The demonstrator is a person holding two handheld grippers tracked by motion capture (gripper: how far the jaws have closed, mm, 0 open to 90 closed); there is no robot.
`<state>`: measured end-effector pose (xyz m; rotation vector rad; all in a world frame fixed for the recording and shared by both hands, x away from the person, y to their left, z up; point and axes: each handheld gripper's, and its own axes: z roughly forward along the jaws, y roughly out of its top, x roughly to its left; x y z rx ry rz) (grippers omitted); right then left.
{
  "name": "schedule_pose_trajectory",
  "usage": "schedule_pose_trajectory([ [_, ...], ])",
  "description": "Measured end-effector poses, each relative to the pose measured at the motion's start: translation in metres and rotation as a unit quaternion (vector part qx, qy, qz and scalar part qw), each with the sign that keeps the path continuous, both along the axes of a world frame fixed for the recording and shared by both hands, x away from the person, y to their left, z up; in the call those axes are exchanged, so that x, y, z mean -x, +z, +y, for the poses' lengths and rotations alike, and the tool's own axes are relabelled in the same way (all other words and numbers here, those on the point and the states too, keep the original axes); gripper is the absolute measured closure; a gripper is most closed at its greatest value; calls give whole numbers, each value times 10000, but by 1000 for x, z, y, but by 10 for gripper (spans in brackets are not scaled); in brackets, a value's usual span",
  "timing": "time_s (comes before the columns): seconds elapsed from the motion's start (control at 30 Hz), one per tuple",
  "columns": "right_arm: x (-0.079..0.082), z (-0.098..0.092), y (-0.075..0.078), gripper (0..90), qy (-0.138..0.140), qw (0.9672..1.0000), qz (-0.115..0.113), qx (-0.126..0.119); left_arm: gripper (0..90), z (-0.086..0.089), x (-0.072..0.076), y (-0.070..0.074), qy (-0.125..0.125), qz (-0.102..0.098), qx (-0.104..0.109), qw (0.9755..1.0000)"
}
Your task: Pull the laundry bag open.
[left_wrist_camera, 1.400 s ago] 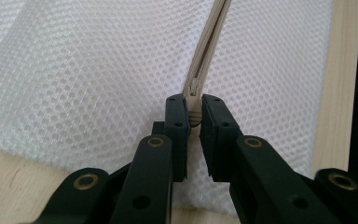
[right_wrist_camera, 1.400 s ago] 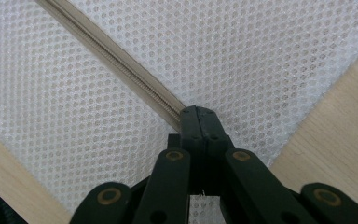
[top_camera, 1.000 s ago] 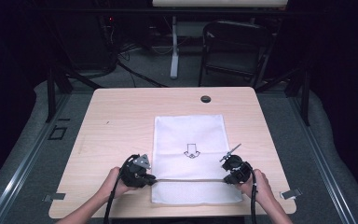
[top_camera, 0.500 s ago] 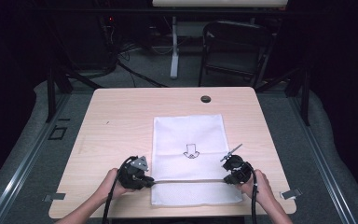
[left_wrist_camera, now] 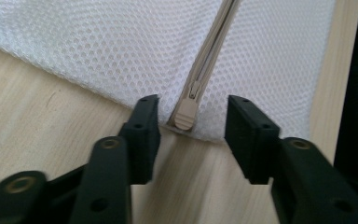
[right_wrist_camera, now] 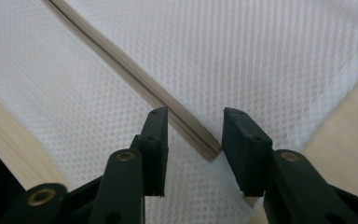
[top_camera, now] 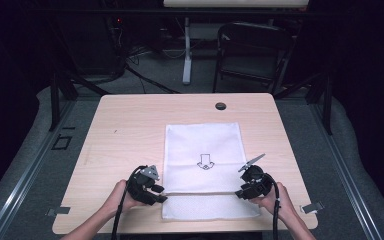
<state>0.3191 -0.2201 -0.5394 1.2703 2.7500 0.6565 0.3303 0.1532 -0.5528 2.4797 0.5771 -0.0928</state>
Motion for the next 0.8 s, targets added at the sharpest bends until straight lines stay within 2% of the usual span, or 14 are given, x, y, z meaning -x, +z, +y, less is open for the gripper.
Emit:
schedule_pose_trajectory([
  [0.07,1,1,9,485,56,9998,-198,39,424,2,0,6,157,0,61,9999],
  [0.13,3,-1,16,367,-40,9995,-293,-134,342,7,0,13,438,-63,113,9990],
  [0.17,4,-3,20,301,-41,9993,-382,24,262,10,0,17,550,-107,90,9984],
  [0.2,5,-7,24,237,-103,9989,-456,-1,190,12,1,22,699,-163,50,9974],
  [0.23,7,-12,27,140,-196,9982,-561,13,170,16,3,26,841,-255,61,9961],
  [0.3,11,-24,32,117,-386,9964,-752,38,134,24,7,33,1145,-369,41,9927],
  [0.33,13,-30,35,71,-516,9953,-811,92,110,28,9,36,1275,-393,32,9911],
  [0.43,17,-52,37,0,-934,9907,-972,156,62,43,17,42,1817,-702,-112,9808],
  [0.47,19,-58,36,0,-1016,9893,-1017,245,43,48,19,44,1976,-737,-120,9774],
  [0.5,21,-64,36,0,-1114,9876,-1073,264,40,54,21,46,2175,-785,-135,9728],
  [0.6,23,-79,33,0,-1309,9849,-1108,254,34,71,23,48,2583,-872,-129,9620],
  [0.7,23,-87,28,0,-1415,9824,-1160,368,19,85,22,47,2884,-851,-102,9537],
  [0.77,20,-90,23,0,-1411,9827,-1118,429,4,94,18,43,2983,-752,-126,9514],
  [0.8,20,-91,20,0,-1438,9826,-1073,471,1,97,15,39,3076,-667,-120,9491],
])
